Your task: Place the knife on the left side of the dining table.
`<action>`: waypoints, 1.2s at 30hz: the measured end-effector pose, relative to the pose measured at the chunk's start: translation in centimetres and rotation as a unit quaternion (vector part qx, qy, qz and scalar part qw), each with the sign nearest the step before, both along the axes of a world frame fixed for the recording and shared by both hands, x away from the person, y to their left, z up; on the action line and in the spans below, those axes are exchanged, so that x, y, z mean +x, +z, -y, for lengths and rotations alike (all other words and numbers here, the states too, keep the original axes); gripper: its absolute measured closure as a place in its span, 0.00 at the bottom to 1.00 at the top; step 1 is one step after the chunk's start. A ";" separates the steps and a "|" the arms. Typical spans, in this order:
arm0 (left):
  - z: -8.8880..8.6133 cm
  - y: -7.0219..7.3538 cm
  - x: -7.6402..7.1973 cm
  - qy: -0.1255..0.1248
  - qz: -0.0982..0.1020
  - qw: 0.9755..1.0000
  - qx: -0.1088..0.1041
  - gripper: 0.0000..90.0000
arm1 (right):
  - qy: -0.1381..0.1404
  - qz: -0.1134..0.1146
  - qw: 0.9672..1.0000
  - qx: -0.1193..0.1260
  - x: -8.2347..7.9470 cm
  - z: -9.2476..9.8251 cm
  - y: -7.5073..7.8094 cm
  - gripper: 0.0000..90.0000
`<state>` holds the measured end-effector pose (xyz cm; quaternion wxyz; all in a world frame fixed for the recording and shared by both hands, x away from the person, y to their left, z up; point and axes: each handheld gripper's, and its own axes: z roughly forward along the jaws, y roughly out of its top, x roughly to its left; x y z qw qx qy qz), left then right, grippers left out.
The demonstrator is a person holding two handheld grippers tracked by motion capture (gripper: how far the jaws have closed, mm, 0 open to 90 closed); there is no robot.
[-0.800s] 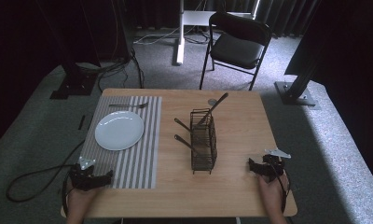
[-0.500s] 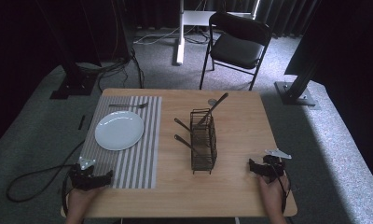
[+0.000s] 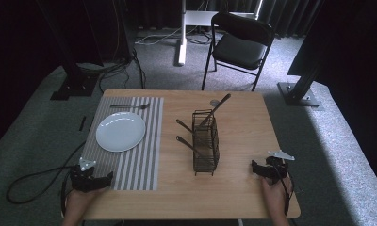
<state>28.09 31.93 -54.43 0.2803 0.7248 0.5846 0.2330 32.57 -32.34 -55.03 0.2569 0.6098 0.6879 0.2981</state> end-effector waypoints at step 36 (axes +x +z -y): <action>4.0 5.3 0.9 -0.109 0.024 0.993 -0.023 0.03 | 0.000 0.000 1.000 0.001 0.0 0.0 0.0 0.13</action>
